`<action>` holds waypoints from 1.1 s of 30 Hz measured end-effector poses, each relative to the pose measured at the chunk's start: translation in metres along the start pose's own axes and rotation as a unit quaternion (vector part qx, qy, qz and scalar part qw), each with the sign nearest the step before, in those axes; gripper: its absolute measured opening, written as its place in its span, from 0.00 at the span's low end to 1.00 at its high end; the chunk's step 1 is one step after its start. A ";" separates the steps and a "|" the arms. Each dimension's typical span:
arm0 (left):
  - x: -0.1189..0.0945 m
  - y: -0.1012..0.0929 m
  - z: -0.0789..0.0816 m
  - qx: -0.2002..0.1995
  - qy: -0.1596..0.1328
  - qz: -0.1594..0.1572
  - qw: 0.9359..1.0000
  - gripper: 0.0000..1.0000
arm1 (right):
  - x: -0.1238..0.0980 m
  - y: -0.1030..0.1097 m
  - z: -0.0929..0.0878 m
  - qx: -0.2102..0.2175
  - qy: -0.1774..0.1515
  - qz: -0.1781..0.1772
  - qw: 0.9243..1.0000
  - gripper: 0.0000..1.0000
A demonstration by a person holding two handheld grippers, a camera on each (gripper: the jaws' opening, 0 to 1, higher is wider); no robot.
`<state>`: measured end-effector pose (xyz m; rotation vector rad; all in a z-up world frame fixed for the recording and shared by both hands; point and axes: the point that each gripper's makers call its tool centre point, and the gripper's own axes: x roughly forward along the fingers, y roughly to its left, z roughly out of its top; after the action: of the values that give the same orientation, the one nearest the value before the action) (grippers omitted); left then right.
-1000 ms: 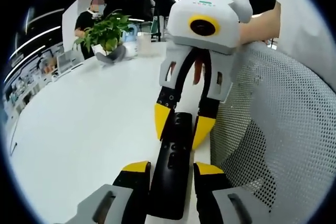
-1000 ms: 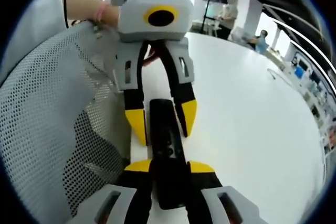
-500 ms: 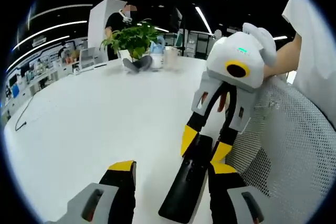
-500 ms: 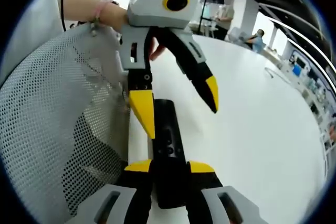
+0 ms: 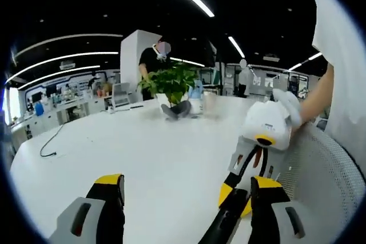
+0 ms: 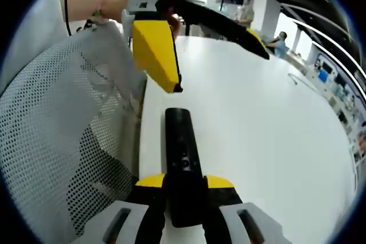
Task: Press the specified remote control buttons in sequence, fully releasing each button before pressing the next.
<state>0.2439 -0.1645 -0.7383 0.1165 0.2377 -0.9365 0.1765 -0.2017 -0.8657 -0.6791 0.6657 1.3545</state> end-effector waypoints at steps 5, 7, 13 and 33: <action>-0.016 0.018 0.022 -0.007 -0.052 0.060 0.997 1.00 | -0.001 0.000 0.000 0.001 0.000 0.000 1.000 0.21; -0.020 0.021 0.024 -0.009 -0.054 0.070 0.996 1.00 | 0.000 -0.001 0.000 0.001 -0.001 0.000 1.000 0.21; -0.053 0.054 0.034 0.009 -0.067 0.181 0.981 1.00 | -0.001 -0.001 0.000 0.002 -0.002 -0.001 1.000 0.21; -0.130 0.074 0.016 -0.004 -0.080 0.344 0.936 0.97 | 0.000 -0.002 0.001 0.010 -0.007 -0.004 1.000 0.22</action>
<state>0.2319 -0.0223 -0.6906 0.1045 0.0365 -0.2436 0.1785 -0.2010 -0.8653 -0.6547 0.6639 1.3415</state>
